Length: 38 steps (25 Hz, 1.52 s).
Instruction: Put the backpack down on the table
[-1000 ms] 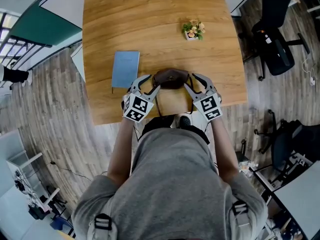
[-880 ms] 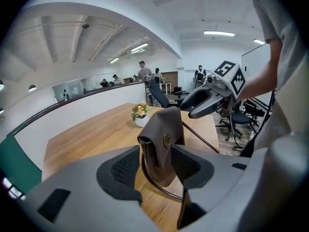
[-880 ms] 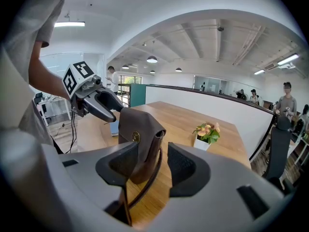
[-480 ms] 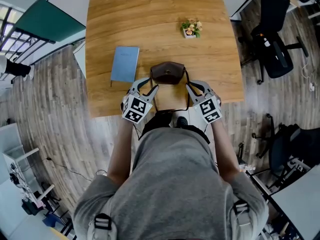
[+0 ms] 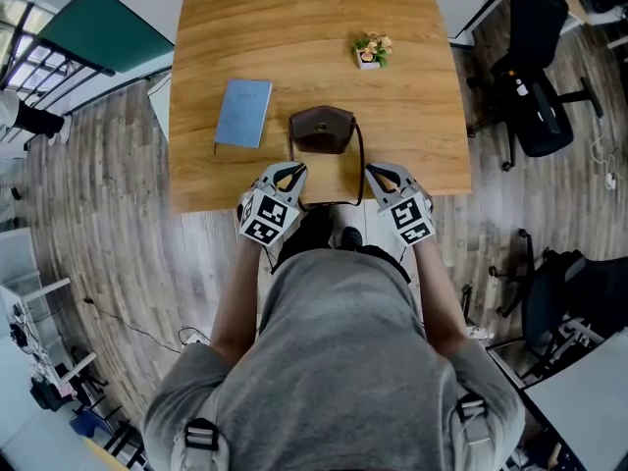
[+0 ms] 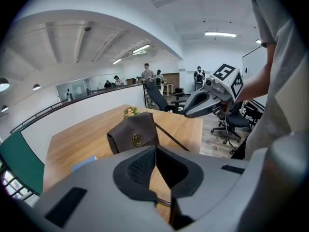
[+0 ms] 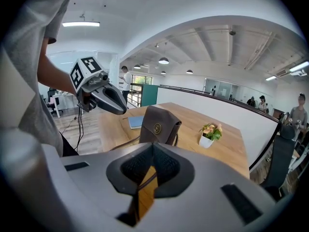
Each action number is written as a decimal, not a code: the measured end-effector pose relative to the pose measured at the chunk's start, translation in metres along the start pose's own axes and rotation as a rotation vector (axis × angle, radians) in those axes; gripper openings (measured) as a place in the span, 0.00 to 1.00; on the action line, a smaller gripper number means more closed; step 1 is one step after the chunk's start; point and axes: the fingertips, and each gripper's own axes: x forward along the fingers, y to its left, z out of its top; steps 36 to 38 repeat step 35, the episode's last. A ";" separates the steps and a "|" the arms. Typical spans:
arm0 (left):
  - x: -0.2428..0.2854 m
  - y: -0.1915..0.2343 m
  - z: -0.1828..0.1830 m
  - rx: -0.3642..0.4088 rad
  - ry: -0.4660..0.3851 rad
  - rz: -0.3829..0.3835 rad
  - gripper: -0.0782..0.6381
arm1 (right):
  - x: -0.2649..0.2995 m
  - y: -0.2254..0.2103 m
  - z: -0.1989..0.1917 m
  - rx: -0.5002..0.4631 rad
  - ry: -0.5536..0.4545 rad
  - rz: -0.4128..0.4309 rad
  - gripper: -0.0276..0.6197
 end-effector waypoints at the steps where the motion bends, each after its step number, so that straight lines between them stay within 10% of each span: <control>1: -0.001 -0.004 0.001 0.001 0.002 -0.002 0.14 | -0.003 0.001 -0.002 0.004 -0.002 0.001 0.05; 38: -0.045 -0.074 -0.018 -0.017 0.027 0.079 0.13 | -0.052 0.042 -0.026 -0.002 -0.030 0.041 0.05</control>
